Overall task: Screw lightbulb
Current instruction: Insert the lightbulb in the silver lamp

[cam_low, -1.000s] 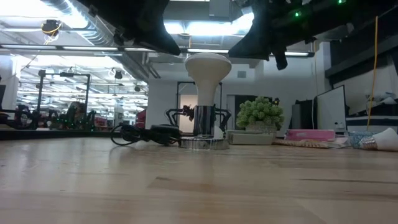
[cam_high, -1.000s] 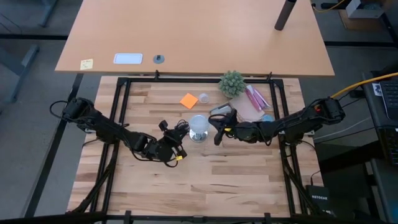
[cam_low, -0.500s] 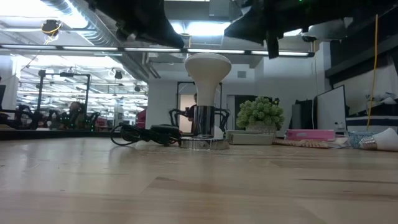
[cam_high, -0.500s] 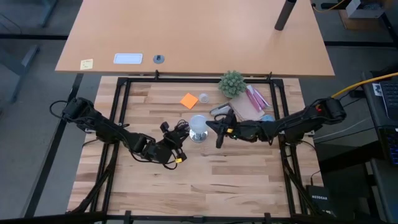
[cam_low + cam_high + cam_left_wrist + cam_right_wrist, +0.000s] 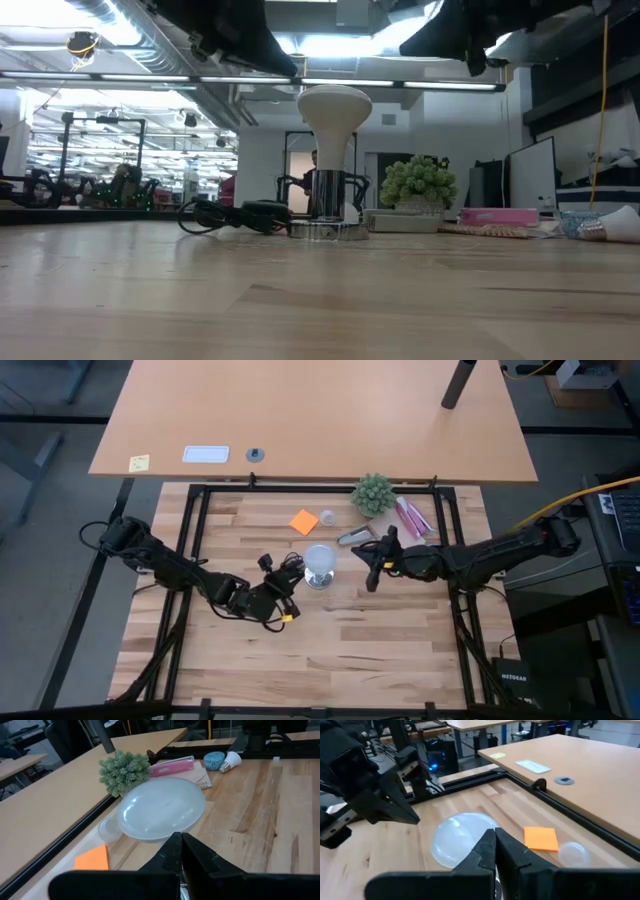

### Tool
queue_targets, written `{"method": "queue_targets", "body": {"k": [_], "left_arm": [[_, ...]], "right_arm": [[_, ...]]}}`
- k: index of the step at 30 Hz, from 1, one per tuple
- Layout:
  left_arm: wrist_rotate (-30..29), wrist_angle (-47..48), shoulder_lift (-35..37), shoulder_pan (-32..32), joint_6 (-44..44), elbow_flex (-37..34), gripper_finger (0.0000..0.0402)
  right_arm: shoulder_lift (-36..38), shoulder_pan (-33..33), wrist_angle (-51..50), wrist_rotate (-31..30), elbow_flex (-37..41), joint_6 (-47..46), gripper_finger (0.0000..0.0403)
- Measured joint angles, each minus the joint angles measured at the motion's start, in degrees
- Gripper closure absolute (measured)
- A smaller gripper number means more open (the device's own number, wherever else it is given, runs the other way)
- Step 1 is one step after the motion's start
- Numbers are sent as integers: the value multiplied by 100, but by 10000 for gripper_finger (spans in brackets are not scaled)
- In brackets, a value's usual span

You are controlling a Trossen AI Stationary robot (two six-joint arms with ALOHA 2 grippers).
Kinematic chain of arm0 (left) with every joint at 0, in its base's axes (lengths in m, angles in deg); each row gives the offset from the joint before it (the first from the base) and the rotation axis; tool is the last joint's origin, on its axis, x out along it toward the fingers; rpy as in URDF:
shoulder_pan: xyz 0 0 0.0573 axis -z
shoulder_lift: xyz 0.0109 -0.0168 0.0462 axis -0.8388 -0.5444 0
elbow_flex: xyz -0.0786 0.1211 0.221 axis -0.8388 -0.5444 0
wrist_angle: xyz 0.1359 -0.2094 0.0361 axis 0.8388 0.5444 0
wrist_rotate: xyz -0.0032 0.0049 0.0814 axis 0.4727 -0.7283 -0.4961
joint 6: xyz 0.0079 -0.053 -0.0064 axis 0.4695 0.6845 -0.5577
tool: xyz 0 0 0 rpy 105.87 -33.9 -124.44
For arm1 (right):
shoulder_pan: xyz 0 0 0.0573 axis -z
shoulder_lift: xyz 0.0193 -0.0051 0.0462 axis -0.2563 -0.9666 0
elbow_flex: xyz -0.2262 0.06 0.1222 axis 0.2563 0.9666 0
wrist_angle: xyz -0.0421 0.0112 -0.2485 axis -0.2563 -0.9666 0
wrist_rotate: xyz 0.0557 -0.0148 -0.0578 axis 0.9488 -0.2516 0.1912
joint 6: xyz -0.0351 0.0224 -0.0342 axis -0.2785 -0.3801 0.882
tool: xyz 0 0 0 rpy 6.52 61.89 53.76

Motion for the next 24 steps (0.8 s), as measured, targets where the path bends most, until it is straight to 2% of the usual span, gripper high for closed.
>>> {"method": "queue_targets", "body": {"k": [6,13,18,24], "left_arm": [[0,9,0,-35,17,0,400],[192,0,0,-63,64,0,400],[645,2,0,-63,137,0,400],[664,20,0,-63,131,0,400]], "right_arm": [[-197,0,-200,-46,0,154,397],[-597,4,-421,-644,0,146,397],[-943,4,-392,-587,0,-107,397],[-1174,2,5,-536,0,-173,397]]}}
